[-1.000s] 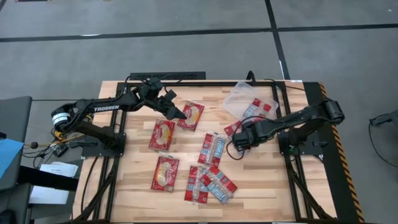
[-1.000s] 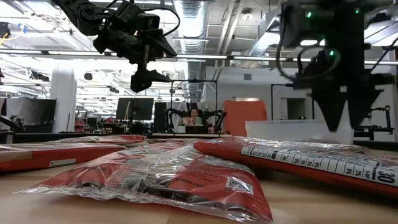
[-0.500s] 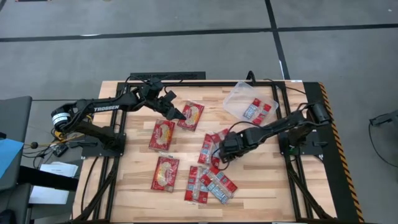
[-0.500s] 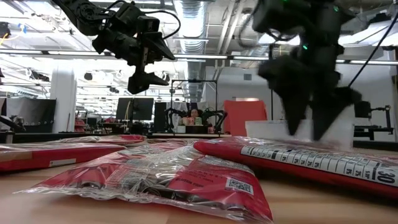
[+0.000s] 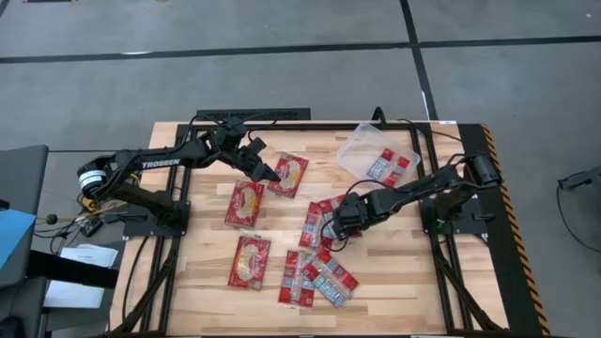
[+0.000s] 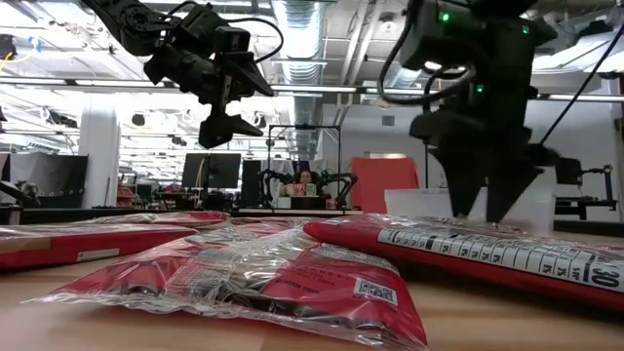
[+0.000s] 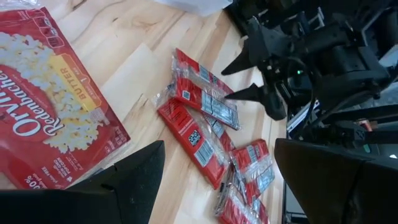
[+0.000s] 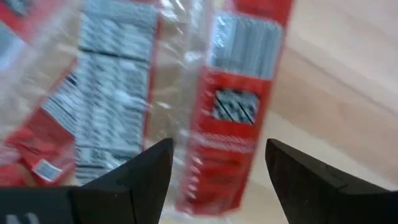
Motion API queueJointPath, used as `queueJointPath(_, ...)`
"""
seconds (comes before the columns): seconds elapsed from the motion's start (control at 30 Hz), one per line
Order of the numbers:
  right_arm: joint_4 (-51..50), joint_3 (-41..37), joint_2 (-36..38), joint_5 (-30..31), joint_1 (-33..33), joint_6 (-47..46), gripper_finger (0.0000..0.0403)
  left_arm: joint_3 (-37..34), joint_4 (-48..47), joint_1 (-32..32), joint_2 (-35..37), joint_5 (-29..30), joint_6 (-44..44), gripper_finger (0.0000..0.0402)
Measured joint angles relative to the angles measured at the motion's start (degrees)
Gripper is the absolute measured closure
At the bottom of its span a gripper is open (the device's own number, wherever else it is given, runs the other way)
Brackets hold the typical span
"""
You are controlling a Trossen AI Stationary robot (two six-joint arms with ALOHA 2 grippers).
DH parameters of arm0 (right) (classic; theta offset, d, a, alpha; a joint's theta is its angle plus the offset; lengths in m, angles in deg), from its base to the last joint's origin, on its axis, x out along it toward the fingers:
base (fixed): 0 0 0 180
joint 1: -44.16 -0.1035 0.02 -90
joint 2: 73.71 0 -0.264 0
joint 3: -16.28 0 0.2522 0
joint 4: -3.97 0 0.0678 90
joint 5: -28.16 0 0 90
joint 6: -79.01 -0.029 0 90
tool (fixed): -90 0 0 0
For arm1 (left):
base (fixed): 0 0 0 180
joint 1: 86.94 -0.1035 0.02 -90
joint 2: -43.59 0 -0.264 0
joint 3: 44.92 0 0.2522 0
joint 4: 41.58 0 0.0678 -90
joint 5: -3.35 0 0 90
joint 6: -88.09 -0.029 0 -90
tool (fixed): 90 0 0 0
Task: Sort popcorn bags into baskets
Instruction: Put the red popcorn bag into the transparent bin
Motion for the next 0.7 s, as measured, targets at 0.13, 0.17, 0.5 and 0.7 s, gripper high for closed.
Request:
queueJointPath(0.13, 5.23, -3.69, 0.15, -0.28, 1.27, -0.63, 0.0121, 0.00, 0.00, 0.02, 0.00, 0.18, 0.26, 0.0109)
queueJointPath(0.17, 6.50, -4.52, 0.30, -0.68, 1.58, -0.61, 0.0121, 0.00, -0.02, 0.02, 0.00, 0.41, 0.26, 0.0109)
queueJointPath(0.5, 12.52, -7.35, 0.32, -3.78, 2.24, -1.28, 0.0209, 0.00, -0.44, 0.02, 0.00, 3.10, 0.37, 0.0109)
queueJointPath(0.7, 12.65, -7.35, 0.37, -4.46, 2.24, -1.38, 0.0335, 0.00, -0.43, 0.02, 0.00, 3.57, 0.39, 0.0109)
